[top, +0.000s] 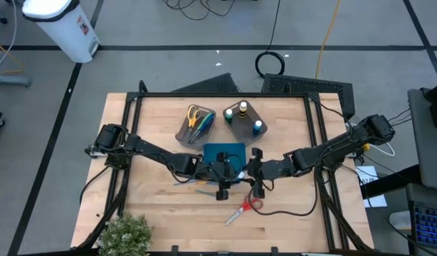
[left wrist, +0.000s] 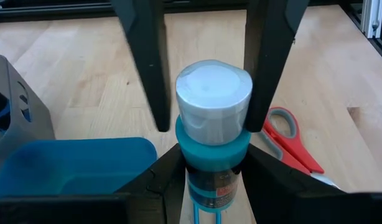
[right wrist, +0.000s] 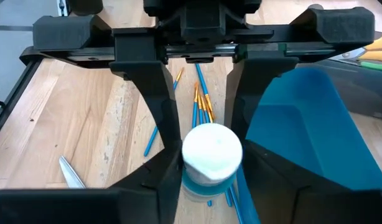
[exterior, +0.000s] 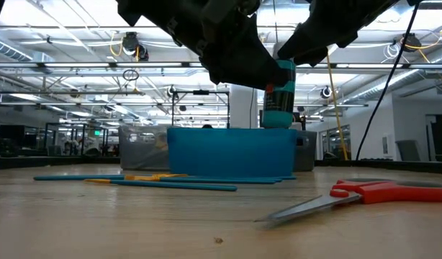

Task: Pick & Place Paint Supplies
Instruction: Put the light blue paint bottle into the right black bin

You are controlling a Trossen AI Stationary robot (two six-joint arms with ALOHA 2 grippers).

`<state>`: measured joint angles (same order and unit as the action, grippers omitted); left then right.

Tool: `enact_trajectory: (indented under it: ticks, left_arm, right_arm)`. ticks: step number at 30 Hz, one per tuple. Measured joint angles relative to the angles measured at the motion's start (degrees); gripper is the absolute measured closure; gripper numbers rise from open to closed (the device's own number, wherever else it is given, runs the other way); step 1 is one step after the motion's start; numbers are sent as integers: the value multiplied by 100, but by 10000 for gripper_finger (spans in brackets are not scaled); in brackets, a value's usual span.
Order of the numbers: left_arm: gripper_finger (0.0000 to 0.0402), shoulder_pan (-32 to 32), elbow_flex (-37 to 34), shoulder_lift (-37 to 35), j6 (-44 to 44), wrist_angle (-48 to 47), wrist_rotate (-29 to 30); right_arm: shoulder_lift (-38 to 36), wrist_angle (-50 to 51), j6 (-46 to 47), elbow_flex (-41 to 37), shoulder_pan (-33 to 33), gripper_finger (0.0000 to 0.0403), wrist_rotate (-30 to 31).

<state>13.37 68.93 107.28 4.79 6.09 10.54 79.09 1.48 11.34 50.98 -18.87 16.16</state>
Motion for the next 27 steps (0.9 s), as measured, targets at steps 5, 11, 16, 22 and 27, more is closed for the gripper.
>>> enact_trajectory:
  ticks: [5,11,16,22,27]
  left_arm:
    - [253,2,0,0,187,-15,-2]
    - [197,32,9,-4,991,-155,-39]
    - [119,43,7,-122,592,-153,-72]
    - [59,24,7,-611,519,-322,-87]
    - [36,26,7,-1168,737,-606,-246]
  right_arm:
    - [-2,0,13,0,0,296,-19]
    - [-2,17,-6,0,0,298,-14]
    - [-6,2,-7,-2,0,288,29]
    - [-7,34,-9,-4,2,298,38]
    - [-77,74,-7,-4,2,298,35]
